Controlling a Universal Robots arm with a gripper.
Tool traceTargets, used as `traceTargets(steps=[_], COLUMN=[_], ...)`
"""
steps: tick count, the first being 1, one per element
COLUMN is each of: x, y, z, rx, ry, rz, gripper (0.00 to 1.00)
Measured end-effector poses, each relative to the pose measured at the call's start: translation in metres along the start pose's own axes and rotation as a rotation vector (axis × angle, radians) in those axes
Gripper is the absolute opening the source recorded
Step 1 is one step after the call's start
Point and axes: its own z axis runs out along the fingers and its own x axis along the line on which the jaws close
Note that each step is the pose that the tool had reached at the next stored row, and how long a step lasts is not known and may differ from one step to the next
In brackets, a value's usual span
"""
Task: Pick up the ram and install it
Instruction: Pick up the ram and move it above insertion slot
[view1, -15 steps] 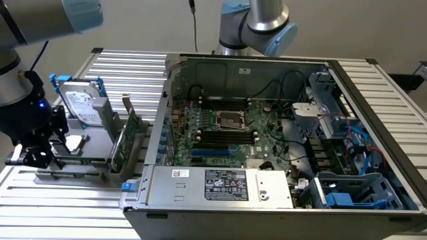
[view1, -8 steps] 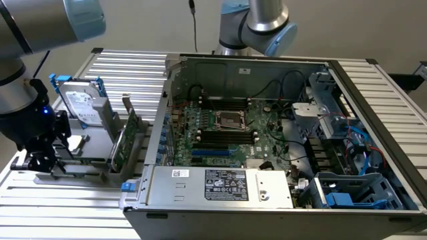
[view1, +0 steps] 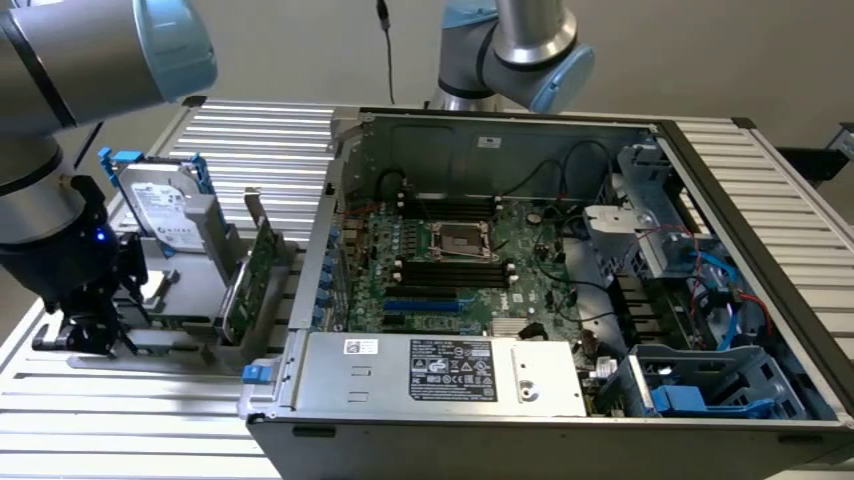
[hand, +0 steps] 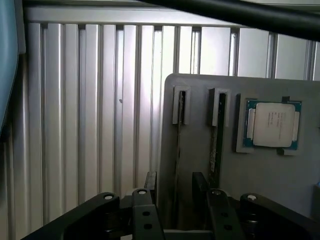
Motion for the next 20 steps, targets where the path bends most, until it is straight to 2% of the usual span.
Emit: traceTargets(steps=[8,14,15,16,20], x=[0.001,0.001,0.001,0.001,0.001], y=[-0.0013,-0.0066,-0.0073,-0.0074,-0.0075], z=[0.0145,0.0248,0.026,0.0267,0.0296], rx=[-0.0001,0.0004,0.0006,0.0005,0.0011], ry=[0.0001,-0.0012,-0.0043,-0.0109,-0.0435], rz=[-0.002,-0.002,-0.002,-0.002,-0.002], gripper=[0.42,0.42,0.42,0.42,0.42])
